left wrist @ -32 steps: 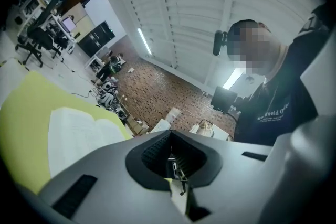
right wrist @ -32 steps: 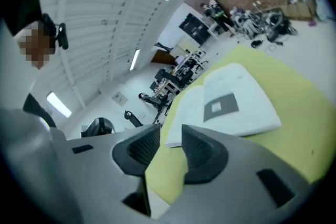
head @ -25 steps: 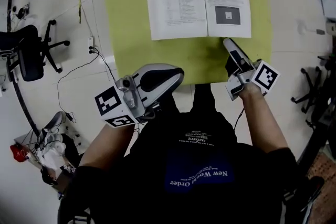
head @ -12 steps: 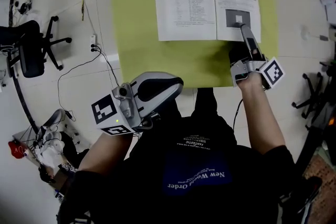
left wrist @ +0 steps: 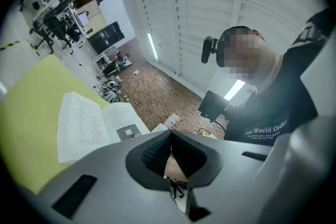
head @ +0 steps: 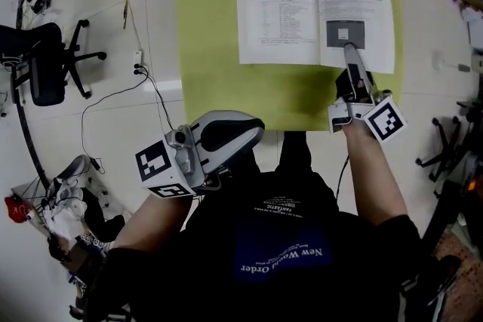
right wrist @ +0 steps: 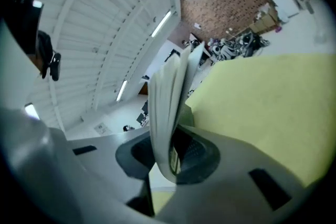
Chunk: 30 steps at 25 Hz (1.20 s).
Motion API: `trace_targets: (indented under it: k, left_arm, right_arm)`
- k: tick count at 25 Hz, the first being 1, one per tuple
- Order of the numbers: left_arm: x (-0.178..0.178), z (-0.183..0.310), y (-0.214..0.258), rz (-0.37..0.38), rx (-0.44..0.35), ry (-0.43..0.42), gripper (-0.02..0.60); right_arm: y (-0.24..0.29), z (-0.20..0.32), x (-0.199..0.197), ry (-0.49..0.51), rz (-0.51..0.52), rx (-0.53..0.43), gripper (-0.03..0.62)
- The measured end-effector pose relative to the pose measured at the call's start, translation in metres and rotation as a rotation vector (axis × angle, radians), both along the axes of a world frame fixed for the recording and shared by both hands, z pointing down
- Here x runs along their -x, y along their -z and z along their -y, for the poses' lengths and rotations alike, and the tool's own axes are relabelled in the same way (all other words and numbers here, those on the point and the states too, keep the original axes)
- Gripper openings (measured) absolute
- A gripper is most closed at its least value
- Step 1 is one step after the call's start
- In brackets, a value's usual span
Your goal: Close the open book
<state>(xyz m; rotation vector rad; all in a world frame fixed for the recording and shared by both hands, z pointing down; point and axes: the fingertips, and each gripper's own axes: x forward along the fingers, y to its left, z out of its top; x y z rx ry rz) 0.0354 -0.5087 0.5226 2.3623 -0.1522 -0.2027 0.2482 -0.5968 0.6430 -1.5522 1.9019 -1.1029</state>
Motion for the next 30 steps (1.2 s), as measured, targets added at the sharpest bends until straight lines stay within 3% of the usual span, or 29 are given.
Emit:
trace_targets:
  k: [10,19,21,25,27,30]
  left_arm:
    - [0.032,0.000,0.003,-0.024,0.001,0.063,0.006]
    - [0.073,0.005,-0.002,-0.043,0.018,0.131,0.006]
    - [0.080,0.006,-0.004,-0.045,0.021,0.147,0.006]
    - [0.093,0.007,-0.005,-0.059,0.031,0.174,0.006]
    - [0.101,0.007,-0.005,-0.063,0.037,0.185,0.006]
    - [0.110,0.007,-0.006,-0.072,0.046,0.198,0.006]
  right_arm:
    - [0.007,0.019,0.086,0.294,-0.496,0.020,0.051]
    - [-0.026,0.029,0.135,0.460,-0.731,0.123,0.094]
    - [-0.034,0.028,0.145,0.515,-0.761,0.141,0.117]
    - [-0.053,0.014,0.171,0.731,-0.924,0.163,0.290]
    - [-0.059,0.012,0.176,0.793,-1.006,0.181,0.294]
    - [-0.063,0.012,0.176,0.837,-1.046,0.221,0.293]
